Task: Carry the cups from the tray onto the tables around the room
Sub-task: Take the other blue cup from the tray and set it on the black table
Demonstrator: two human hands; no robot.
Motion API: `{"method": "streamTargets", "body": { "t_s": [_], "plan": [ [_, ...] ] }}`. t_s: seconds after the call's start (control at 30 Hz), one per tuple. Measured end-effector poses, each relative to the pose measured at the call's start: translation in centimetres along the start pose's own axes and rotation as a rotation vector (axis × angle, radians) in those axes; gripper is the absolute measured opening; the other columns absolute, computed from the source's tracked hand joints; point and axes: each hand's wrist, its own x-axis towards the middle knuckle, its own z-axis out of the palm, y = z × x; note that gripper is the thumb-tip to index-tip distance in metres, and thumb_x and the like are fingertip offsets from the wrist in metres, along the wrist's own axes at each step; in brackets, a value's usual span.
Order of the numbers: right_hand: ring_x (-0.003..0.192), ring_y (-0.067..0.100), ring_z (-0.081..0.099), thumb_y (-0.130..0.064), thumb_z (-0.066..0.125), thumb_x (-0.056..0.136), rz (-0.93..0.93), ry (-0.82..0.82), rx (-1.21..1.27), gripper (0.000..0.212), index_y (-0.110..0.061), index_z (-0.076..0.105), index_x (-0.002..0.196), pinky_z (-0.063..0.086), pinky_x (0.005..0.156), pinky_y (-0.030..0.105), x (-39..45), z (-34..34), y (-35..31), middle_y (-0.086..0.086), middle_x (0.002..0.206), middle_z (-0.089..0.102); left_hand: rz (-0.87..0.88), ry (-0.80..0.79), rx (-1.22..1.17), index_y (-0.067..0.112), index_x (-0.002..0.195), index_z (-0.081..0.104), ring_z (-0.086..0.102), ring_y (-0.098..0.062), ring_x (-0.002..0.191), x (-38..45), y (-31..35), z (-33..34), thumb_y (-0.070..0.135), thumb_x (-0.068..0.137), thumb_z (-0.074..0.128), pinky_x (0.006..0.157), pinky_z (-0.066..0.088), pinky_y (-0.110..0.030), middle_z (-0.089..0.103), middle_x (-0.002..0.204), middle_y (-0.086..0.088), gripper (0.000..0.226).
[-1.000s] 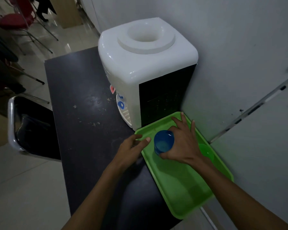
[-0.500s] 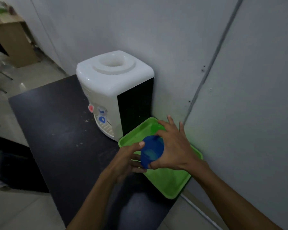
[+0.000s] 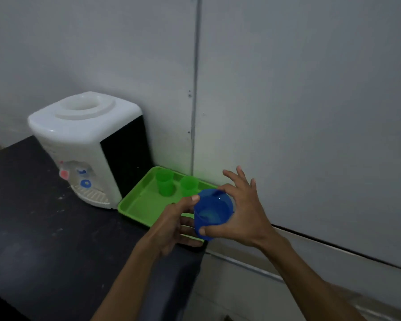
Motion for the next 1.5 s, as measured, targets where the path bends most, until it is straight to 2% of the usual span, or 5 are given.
{"method": "streamTargets", "body": {
  "t_s": [0.37,0.5,1.1,1.27,1.5],
  "plan": [
    [0.149,0.008,0.002,-0.078,0.070,0.040,0.274,0.237,-0.106,0.090,-0.030,0.060,0.116,-0.004,0.120,0.049,-12.6,-11.9,7.0,-0.009,0.156,0.028,-0.047,-0.365,0.202,0.006,0.113,0.066,0.070,-0.044,0.090,1.6,-1.8,16.9,0.065,0.058,0.067,0.079,0.057,-0.050,0.069,0.106,-0.033,0.081],
    [0.148,0.008,0.006,-0.077,0.069,0.040,0.372,0.331,-0.138,0.092,-0.029,0.060,0.118,-0.006,0.119,0.044,-18.8,-17.0,10.4,-0.010,0.156,0.029,-0.017,-0.446,0.275,0.015,0.109,0.068,0.071,-0.044,0.089,1.5,-3.4,25.7,0.062,0.069,0.063,0.080,0.058,-0.054,0.072,0.103,-0.023,0.062],
    [0.146,0.012,0.016,-0.072,0.072,0.040,0.796,0.640,-0.269,0.089,-0.027,0.063,0.116,0.012,0.118,0.056,-50.3,-39.6,25.4,-0.006,0.152,0.036,-0.140,-0.912,0.501,0.011,0.109,0.069,0.072,-0.039,0.090,-4.0,-16.6,67.7,0.061,0.071,0.058,0.075,0.059,-0.045,0.074,0.098,-0.022,0.064],
    [0.143,0.014,0.022,-0.067,0.077,0.042,0.932,0.749,-0.316,0.083,-0.027,0.063,0.114,0.006,0.120,0.050,-56.9,-44.2,28.3,-0.002,0.148,0.041,-0.165,-1.060,0.550,0.019,0.099,0.075,0.071,-0.041,0.093,-4.7,-19.8,77.7,0.058,0.074,0.060,0.077,0.059,-0.051,0.072,0.105,-0.018,0.049],
    [0.138,0.004,0.017,-0.064,0.077,0.047,1.067,0.893,-0.419,0.085,-0.022,0.060,0.120,-0.005,0.115,0.040,-64.6,-50.0,34.0,-0.001,0.147,0.042,-0.226,-1.284,0.621,0.010,0.116,0.066,0.071,-0.041,0.094,-4.4,-24.1,91.5,0.058,0.073,0.062,0.078,0.059,-0.052,0.067,0.113,-0.023,0.065]
  ]
}}
